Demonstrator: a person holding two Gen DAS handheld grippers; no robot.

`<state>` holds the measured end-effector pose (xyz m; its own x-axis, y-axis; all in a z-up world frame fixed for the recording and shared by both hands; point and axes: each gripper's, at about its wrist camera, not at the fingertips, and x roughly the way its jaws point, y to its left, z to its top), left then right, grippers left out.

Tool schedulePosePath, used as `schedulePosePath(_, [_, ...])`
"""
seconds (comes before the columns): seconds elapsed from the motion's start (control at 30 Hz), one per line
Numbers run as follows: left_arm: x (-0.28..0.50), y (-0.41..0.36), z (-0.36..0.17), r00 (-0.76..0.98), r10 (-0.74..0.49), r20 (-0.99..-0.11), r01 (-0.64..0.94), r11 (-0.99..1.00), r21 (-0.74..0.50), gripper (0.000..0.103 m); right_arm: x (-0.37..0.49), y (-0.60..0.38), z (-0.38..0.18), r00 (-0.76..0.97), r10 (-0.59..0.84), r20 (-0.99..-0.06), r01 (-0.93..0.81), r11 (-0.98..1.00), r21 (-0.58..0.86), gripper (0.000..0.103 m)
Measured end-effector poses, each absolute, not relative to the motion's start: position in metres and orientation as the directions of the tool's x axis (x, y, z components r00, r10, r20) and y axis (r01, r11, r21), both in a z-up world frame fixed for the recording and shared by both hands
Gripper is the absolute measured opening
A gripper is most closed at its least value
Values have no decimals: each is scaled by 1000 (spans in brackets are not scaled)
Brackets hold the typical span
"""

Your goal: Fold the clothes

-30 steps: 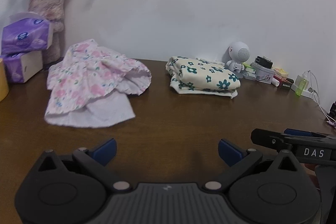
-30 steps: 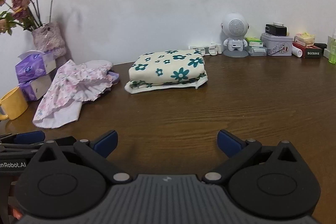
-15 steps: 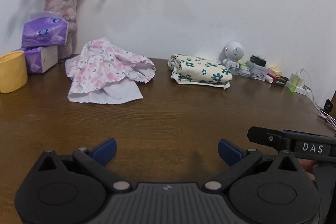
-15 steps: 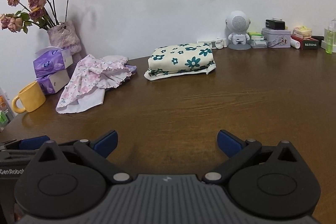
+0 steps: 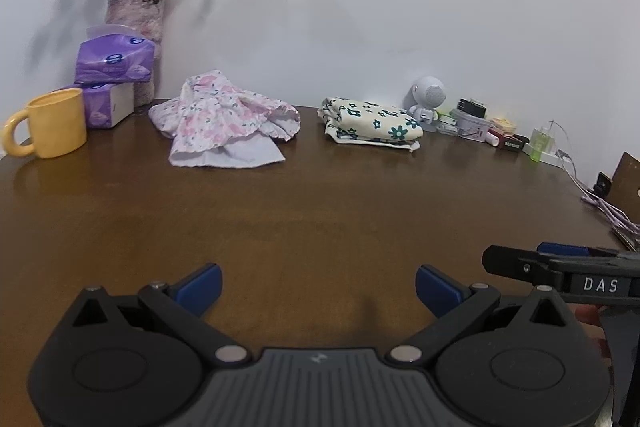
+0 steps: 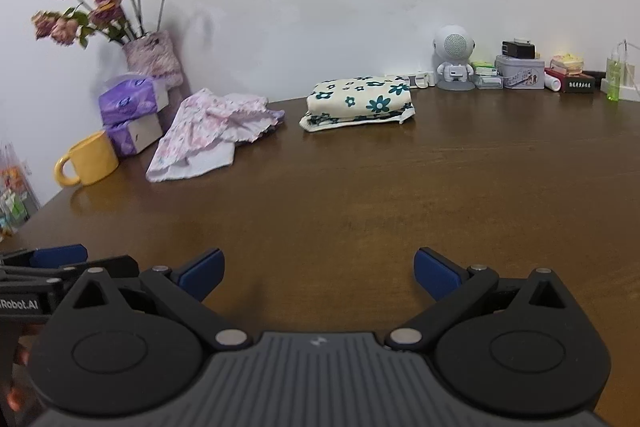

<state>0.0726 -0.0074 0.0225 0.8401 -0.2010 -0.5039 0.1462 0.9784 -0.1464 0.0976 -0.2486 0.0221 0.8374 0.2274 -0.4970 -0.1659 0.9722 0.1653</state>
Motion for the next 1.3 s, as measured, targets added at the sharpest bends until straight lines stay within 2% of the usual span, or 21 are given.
schedulePosePath(0.2, [27,3,19,835,-236,-497,166,969,-181,103,56,-234,21,830,261,-494,-190,963,189,103])
schedulePosePath(0.4, [-6,7,12,871,-141,-471,109,990,-93,103,20,-220,15,821,294,-489,-213,953,214,103])
schedulePosePath(0.57, [-20,13,5,874,-125,-469,91,991,-95,103,5,-214,7,829,301,-471,-214,949,230,103])
schedulePosePath(0.97, [-22,9,3,891,-91,-445,76,996,-53,103,5,-209,-2,819,314,-481,-217,944,247,103])
schedulePosePath(1.3, [-12,15,0,856,-126,-501,80,990,-112,103,3,-210,-3,822,314,-476,-211,943,258,102])
